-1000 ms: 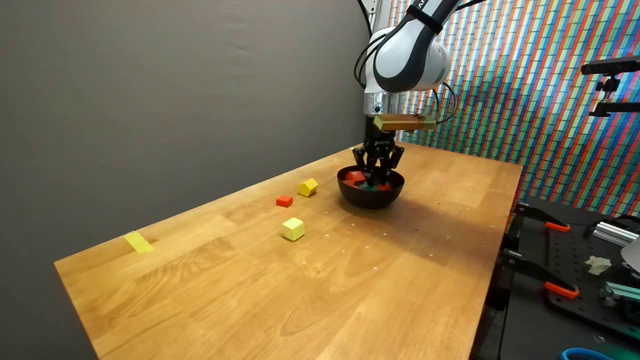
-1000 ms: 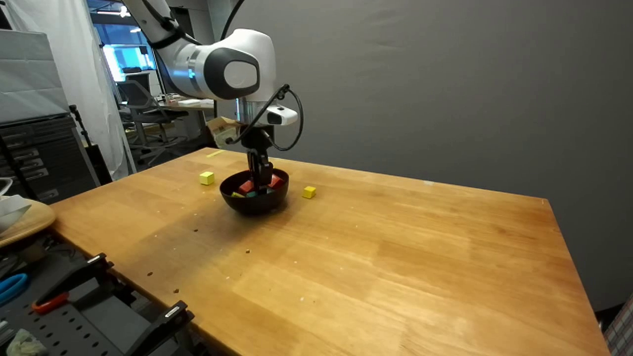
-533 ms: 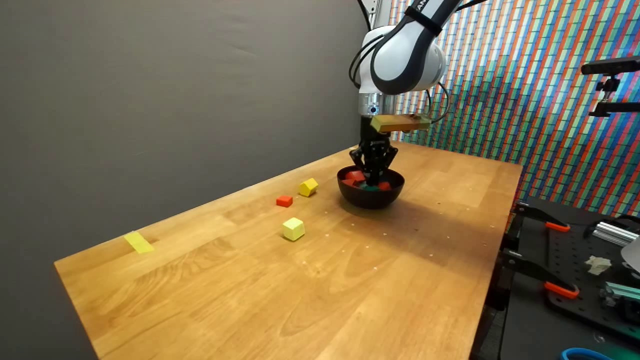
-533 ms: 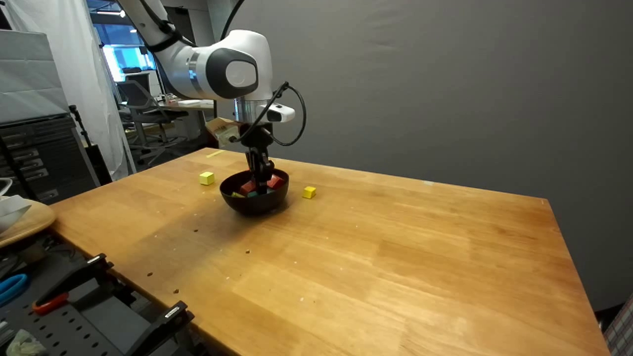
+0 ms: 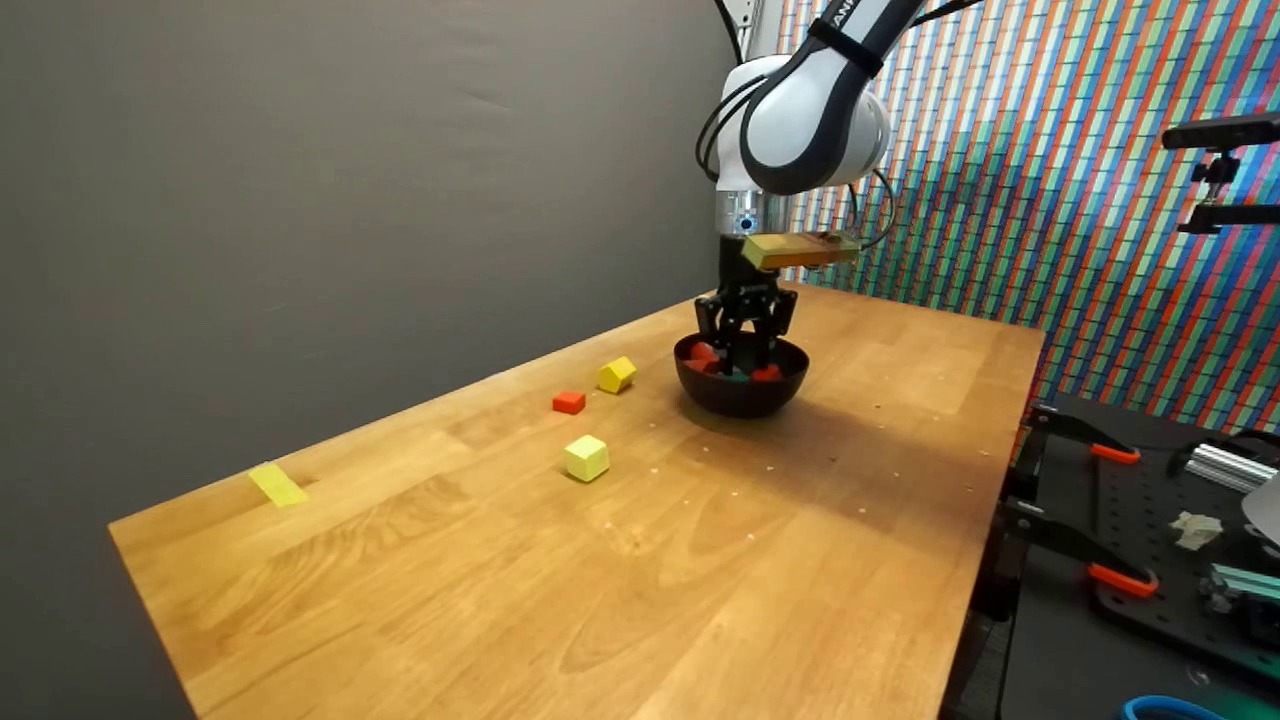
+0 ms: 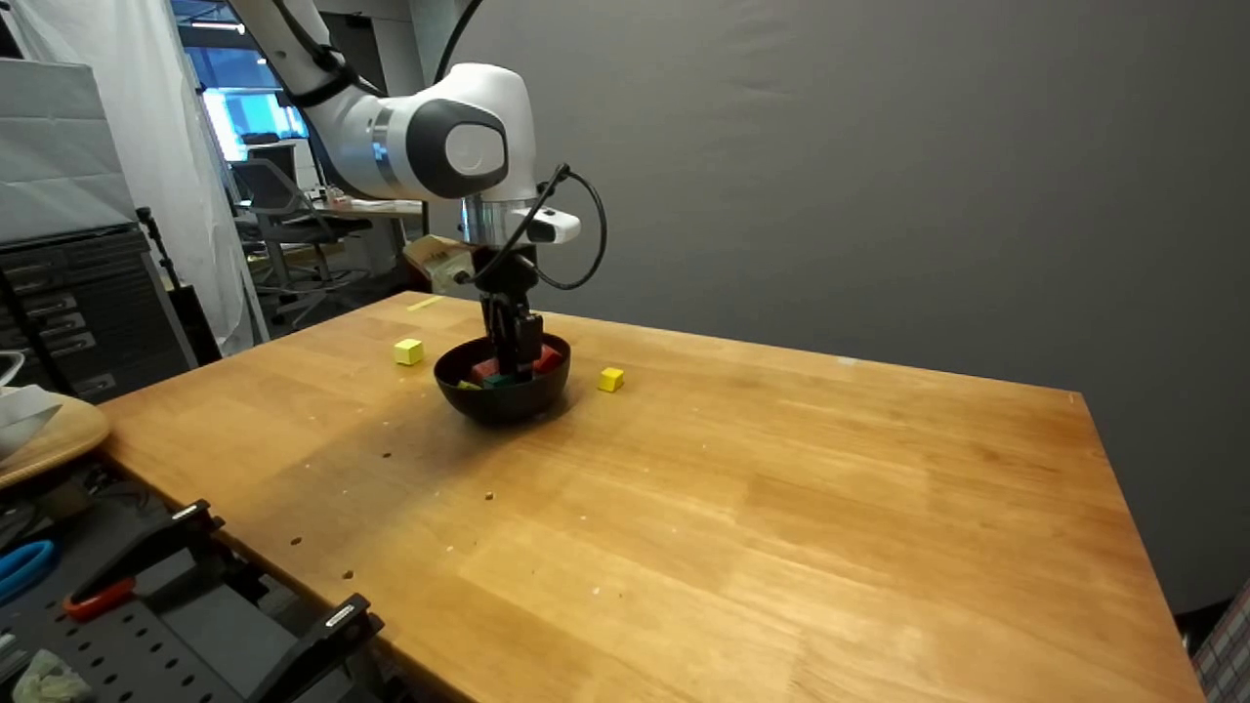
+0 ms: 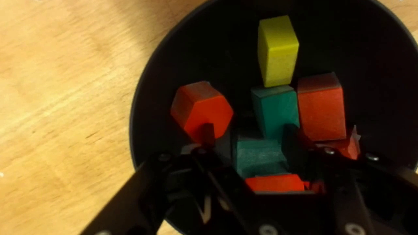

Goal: Remove the cubes from the bowl

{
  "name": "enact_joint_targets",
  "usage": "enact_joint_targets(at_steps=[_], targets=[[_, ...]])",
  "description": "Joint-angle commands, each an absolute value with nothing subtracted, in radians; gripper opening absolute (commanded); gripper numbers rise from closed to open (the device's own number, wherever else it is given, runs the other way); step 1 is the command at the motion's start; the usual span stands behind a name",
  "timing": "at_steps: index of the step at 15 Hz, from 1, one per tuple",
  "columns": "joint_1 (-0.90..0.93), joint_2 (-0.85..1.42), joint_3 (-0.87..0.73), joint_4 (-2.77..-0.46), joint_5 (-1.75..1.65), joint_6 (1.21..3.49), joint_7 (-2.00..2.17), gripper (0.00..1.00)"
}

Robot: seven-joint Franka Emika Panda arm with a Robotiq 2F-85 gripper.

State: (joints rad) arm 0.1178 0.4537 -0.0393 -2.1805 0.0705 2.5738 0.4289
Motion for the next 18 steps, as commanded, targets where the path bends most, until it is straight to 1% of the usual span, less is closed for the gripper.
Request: enact_joint_targets(at_steps=[1, 2, 3, 4, 5, 8, 12, 13, 14, 15, 16, 17, 18], targets=[[0.117, 0.463, -0.034, -2.176, 0.080, 2.611, 0.404, 0.48], [0.116, 0.462, -0.032, -2.175, 0.083, 2.616, 0.402, 0.42], [0.116, 0.463, -0.030, -2.174, 0.084, 2.618, 0.401, 0.45], [0.115, 0.462, -0.028, -2.172, 0.085, 2.622, 0.400, 0.46], [0.113, 0.460, -0.027, -2.171, 0.089, 2.630, 0.399, 0.44], [0.106, 0.452, -0.021, -2.168, 0.103, 2.641, 0.391, 0.43], [0.100, 0.457, -0.012, -2.152, 0.127, 2.653, 0.377, 0.46], [0.098, 0.462, -0.006, -2.146, 0.138, 2.650, 0.371, 0.44], [0.095, 0.467, 0.004, -2.140, 0.151, 2.646, 0.363, 0.45], [0.093, 0.473, 0.012, -2.134, 0.163, 2.644, 0.355, 0.43], [0.093, 0.479, 0.018, -2.130, 0.173, 2.643, 0.349, 0.44], [0.092, 0.486, 0.024, -2.125, 0.183, 2.640, 0.342, 0.42], [0.090, 0.492, 0.029, -2.121, 0.191, 2.639, 0.337, 0.42]])
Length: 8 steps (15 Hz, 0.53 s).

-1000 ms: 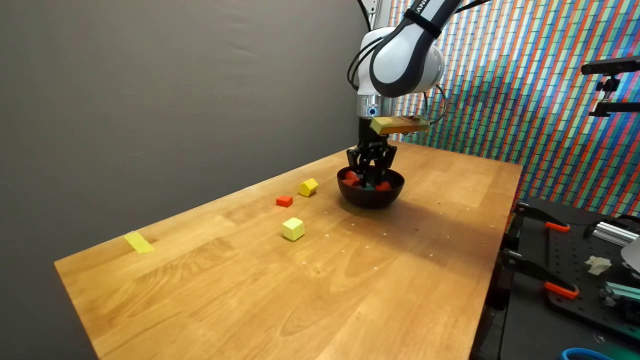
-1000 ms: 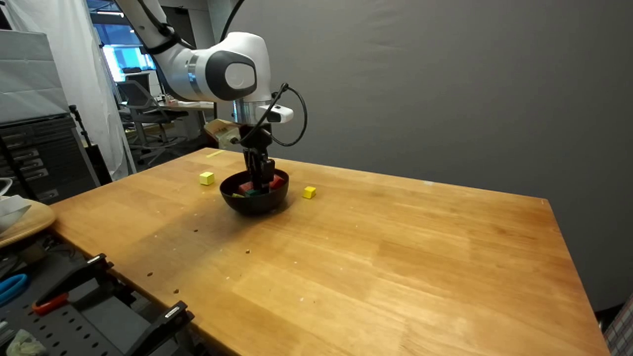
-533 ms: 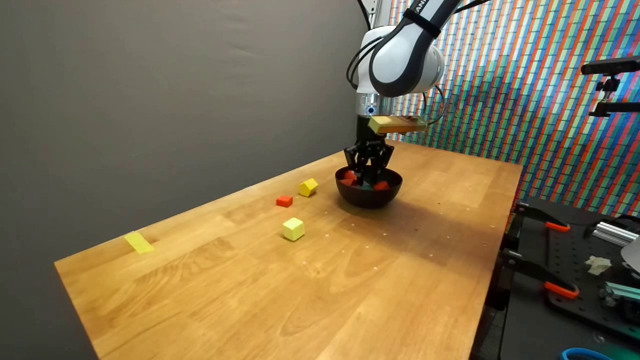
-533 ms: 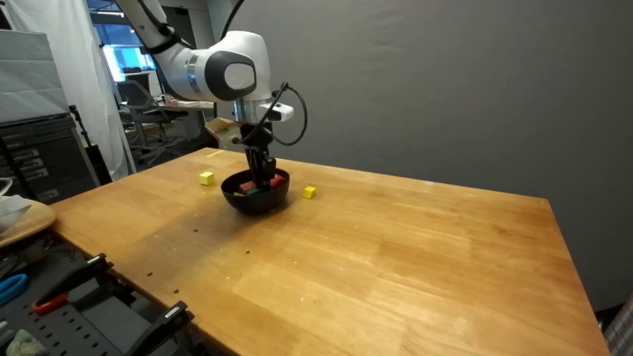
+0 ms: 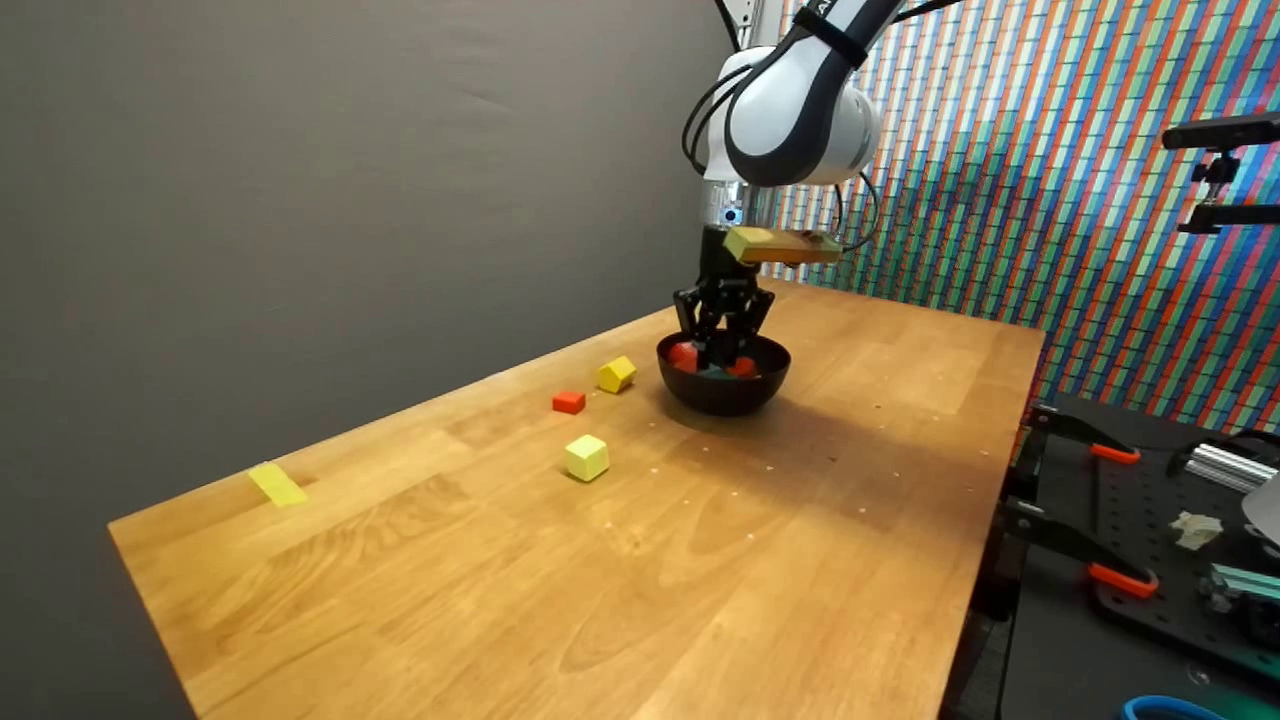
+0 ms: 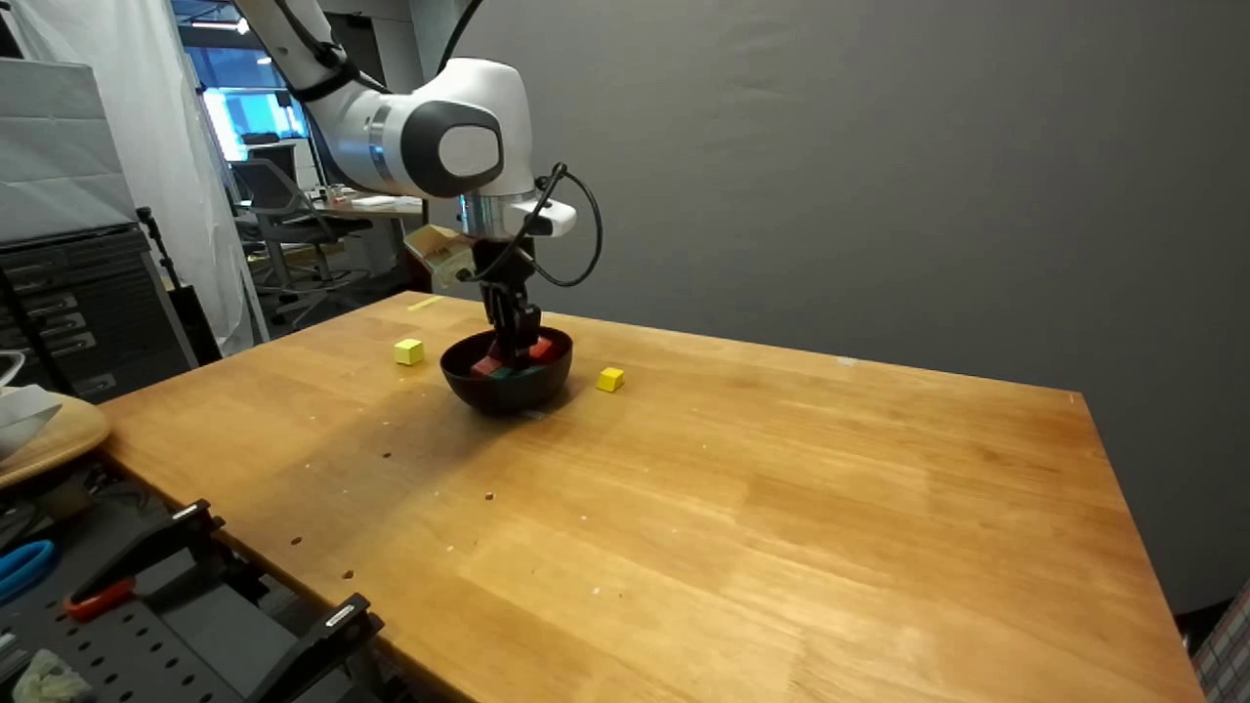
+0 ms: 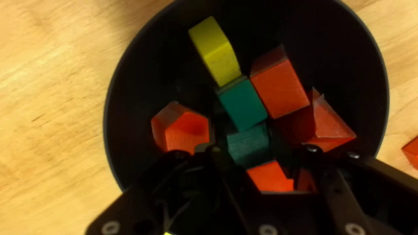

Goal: Remove the cubes from the bowl

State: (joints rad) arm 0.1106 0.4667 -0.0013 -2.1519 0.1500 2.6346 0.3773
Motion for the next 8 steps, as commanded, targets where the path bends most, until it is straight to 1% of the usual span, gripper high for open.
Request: enact_joint_targets(at_steps=[1, 8], targets=[[0.088, 0.501, 0.033, -2.119, 0.200, 2.637, 0.335, 0.42], [0.095, 0.545, 0.019, -2.108, 0.194, 2.627, 0.349, 0.42]])
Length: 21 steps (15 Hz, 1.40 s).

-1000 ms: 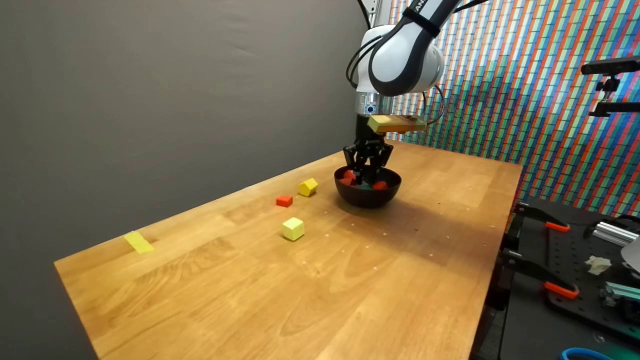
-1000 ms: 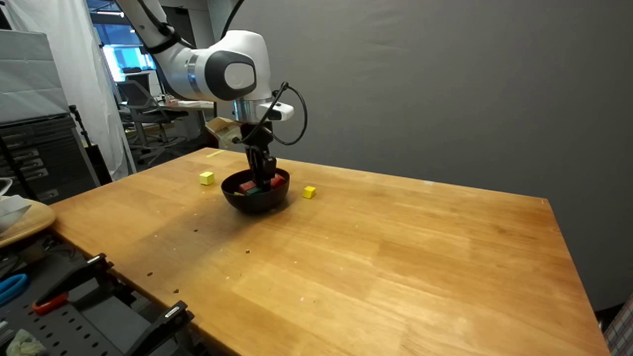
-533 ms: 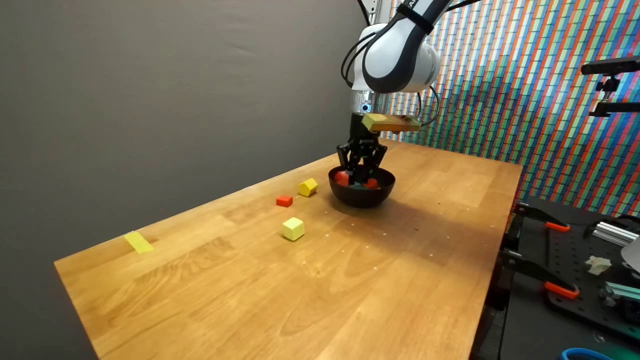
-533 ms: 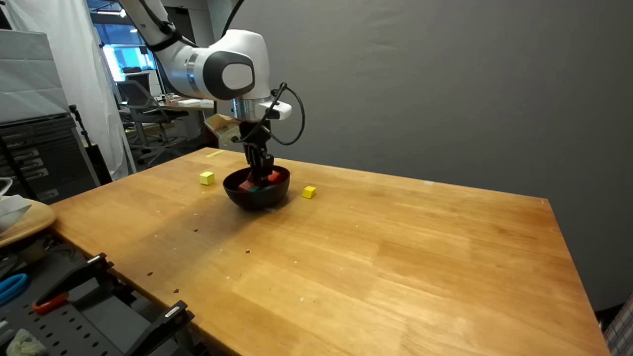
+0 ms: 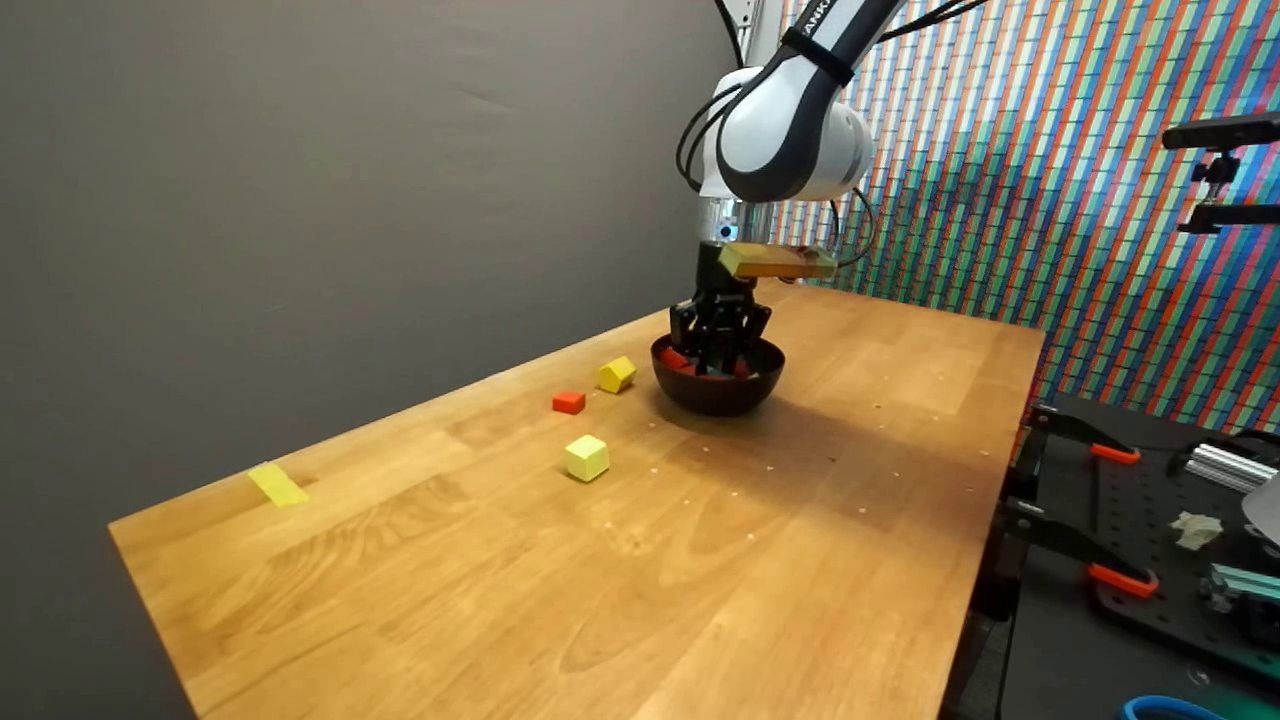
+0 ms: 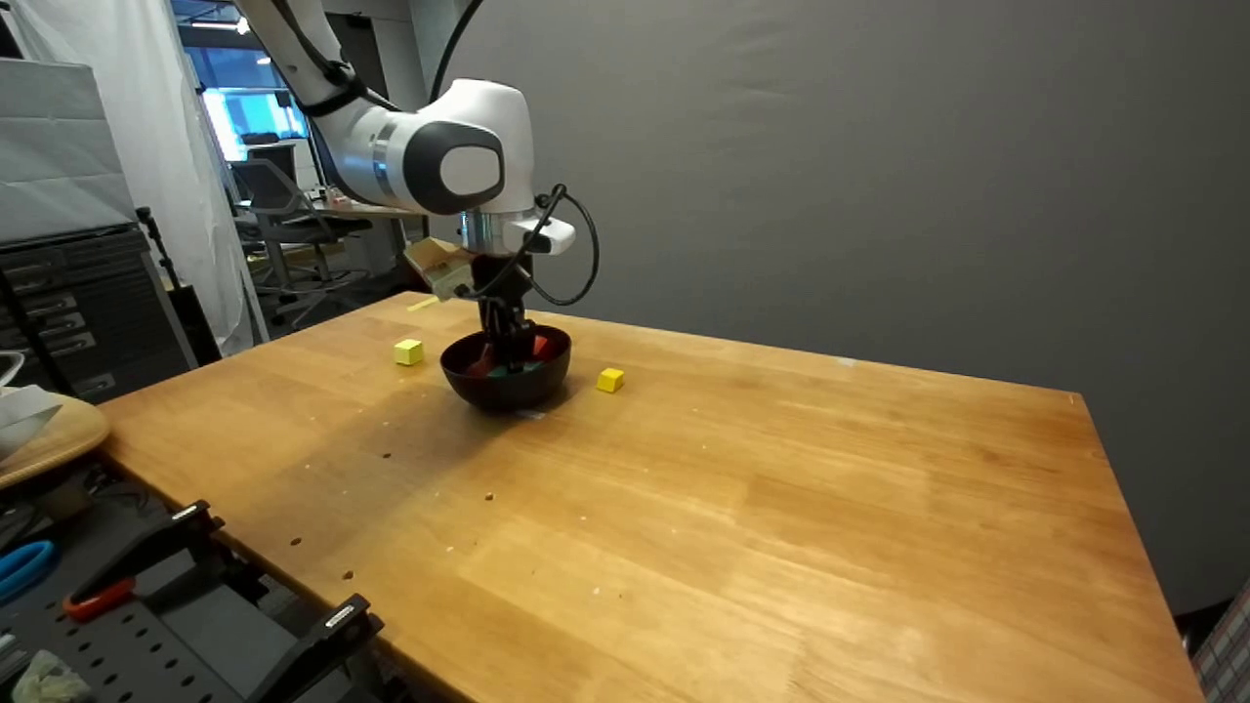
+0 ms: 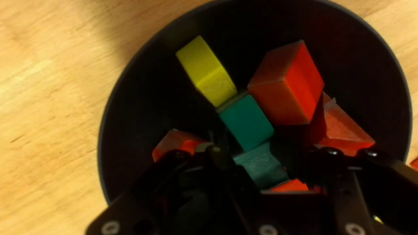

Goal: Remove the cubes from the bowl

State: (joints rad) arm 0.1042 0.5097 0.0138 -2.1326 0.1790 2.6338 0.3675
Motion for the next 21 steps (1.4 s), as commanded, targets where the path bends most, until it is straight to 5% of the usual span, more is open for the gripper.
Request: enact_joint_targets(at_steps=[1, 2, 3, 4, 15, 21], targets=[[0.095, 0.546, 0.017, -2.108, 0.194, 2.624, 0.352, 0.42], [0.092, 0.547, 0.018, -2.109, 0.198, 2.622, 0.352, 0.38], [0.086, 0.546, 0.022, -2.110, 0.207, 2.617, 0.349, 0.19], [0.080, 0.544, 0.025, -2.111, 0.215, 2.607, 0.348, 0.14], [-0.019, 0.240, 0.041, -2.258, 0.384, 2.570, 0.278, 0.13], [0.014, 0.111, -0.116, -2.388, 0.112, 2.695, 0.590, 0.13]])
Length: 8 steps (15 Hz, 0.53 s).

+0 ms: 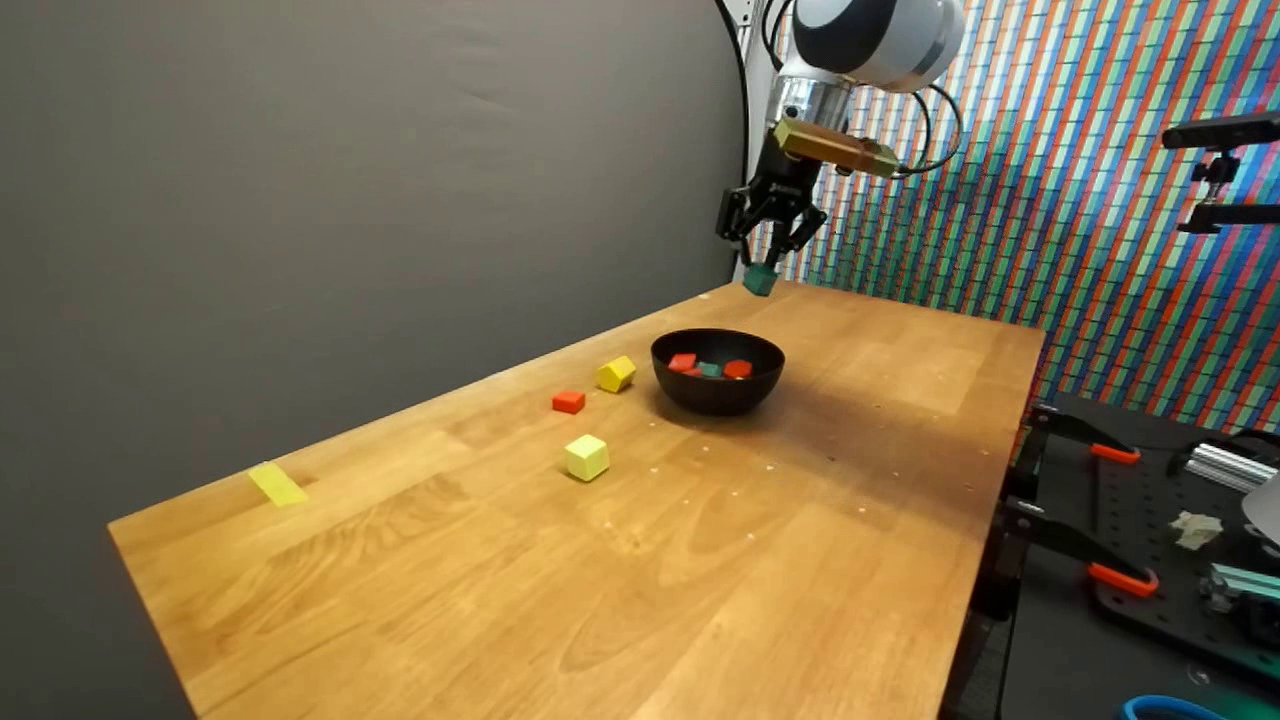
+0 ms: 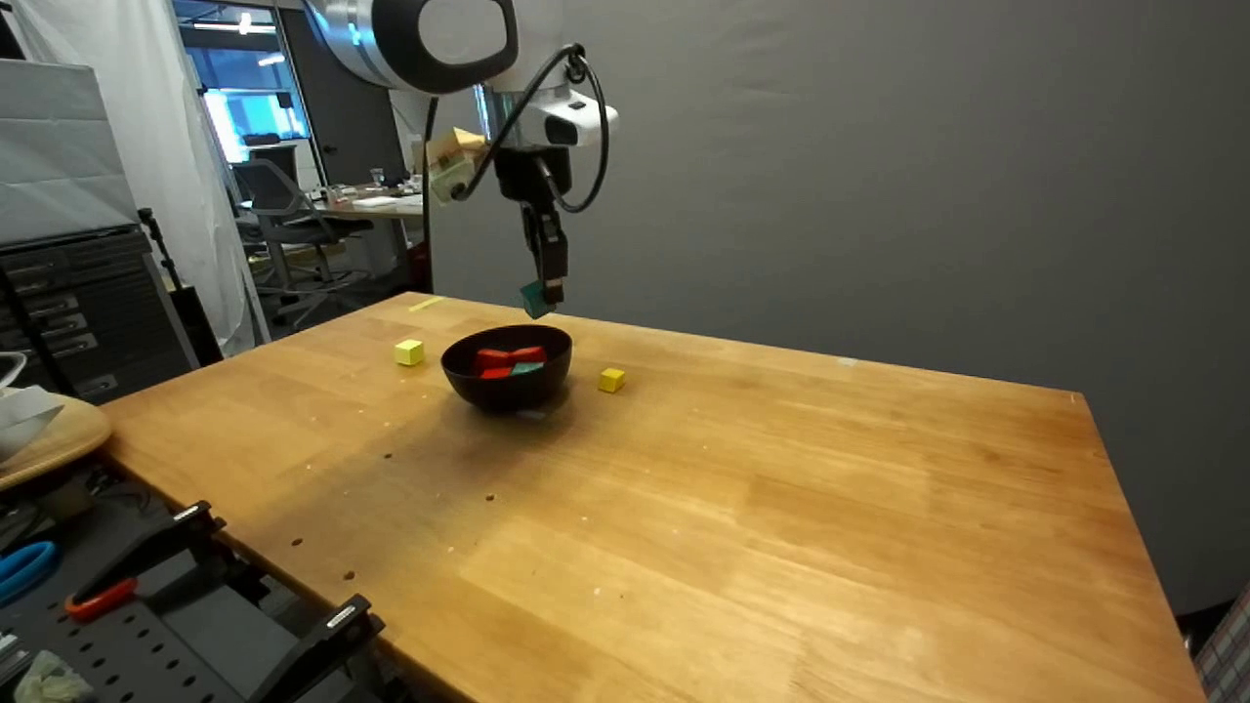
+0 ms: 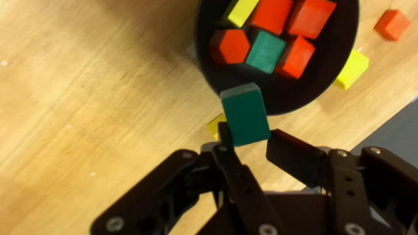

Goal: Remove the cubes from the bowl

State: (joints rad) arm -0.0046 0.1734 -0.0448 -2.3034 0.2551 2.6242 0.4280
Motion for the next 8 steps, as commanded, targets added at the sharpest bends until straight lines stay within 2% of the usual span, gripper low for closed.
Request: enact_joint_targets(at_steps=[1, 8], targets=[[0.007, 0.122, -0.134, -2.390, 0.067, 2.688, 0.640, 0.13], [0.005, 0.335, -0.165, -2.372, 0.046, 2.684, 0.788, 0.13]])
